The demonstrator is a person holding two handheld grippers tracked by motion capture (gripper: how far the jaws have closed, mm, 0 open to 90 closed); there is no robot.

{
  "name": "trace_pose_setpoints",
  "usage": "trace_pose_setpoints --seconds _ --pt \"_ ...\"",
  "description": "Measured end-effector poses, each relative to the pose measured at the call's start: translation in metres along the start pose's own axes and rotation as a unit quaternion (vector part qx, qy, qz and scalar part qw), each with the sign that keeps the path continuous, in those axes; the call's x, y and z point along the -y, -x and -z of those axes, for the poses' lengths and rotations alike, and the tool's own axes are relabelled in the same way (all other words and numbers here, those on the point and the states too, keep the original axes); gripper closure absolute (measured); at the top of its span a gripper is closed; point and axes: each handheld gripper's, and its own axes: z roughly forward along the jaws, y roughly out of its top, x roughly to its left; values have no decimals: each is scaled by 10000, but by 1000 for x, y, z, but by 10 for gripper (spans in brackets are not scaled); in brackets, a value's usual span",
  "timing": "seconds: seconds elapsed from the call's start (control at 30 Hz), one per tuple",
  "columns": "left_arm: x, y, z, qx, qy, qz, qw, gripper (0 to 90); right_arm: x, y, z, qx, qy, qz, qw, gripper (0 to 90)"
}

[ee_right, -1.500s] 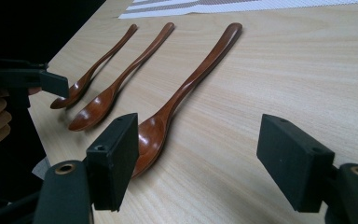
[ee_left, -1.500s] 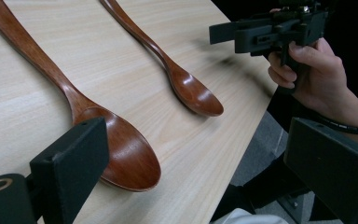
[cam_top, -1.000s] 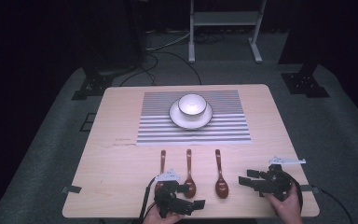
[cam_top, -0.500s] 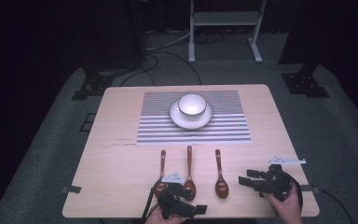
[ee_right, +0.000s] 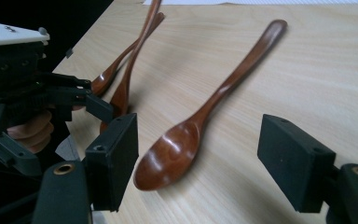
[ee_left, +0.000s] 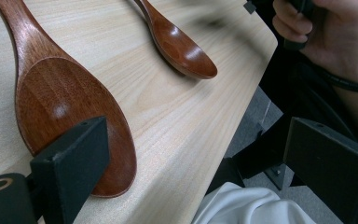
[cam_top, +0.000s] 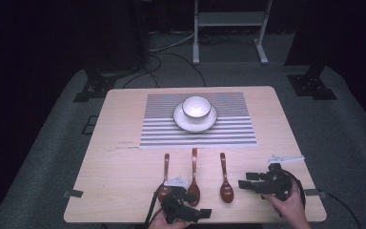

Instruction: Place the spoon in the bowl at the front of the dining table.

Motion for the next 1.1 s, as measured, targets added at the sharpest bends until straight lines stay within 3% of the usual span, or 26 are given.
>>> trace_pose_setpoints --seconds 0.13,0.37,0.4,0.57,0.6,0.8,1.1 --pt "0 0 0 12 -2 18 10000 58 -19 -8 0 -90 -70 45 9999 278" --pt "1 0 0 0 6 -5 10000 58 -53 -25 -3 -28 -206 224 9995 278" --pt "1 0 0 4 9 -2 10000 58 -64 -32 -8 -37 -298 315 9991 279" --pt "1 -1 0 38 39 46 10000 58 -82 -43 -23 -55 -478 473 9977 278" --pt "1 -1 0 31 40 34 10000 58 -88 -46 -32 -61 -567 548 9969 278" --pt "1 -1 0 35 45 31 10000 58 -102 -48 -60 -18 -809 638 9947 279" --pt "1 -1 1 44 42 25 10000 58 -112 -40 -84 31 -925 605 9939 279"
